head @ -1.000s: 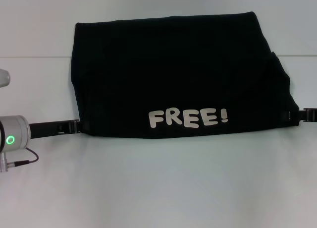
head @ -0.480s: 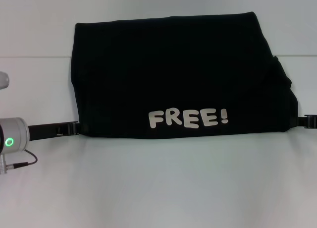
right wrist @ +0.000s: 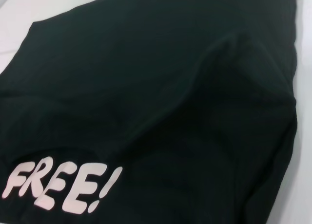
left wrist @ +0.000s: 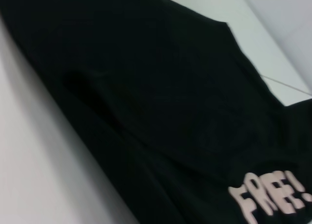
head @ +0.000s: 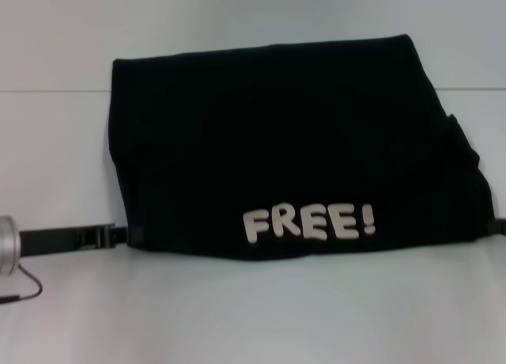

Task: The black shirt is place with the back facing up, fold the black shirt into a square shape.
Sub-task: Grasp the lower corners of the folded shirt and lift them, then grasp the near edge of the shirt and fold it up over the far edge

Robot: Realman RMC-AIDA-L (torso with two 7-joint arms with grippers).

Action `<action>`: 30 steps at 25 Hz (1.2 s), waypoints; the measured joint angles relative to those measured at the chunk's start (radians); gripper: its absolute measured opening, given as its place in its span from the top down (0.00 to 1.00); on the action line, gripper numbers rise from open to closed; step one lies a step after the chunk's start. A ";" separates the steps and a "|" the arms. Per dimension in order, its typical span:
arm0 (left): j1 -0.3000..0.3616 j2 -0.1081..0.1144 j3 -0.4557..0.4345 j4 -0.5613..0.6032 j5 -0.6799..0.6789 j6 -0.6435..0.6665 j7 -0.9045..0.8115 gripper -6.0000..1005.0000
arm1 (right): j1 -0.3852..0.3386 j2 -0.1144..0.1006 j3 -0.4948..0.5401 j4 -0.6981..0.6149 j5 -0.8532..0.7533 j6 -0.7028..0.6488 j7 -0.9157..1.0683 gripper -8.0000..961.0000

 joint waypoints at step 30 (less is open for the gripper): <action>0.144 0.012 -0.241 0.099 0.164 0.613 0.124 0.99 | -0.381 0.000 0.154 -0.087 -0.012 -0.564 -0.390 0.96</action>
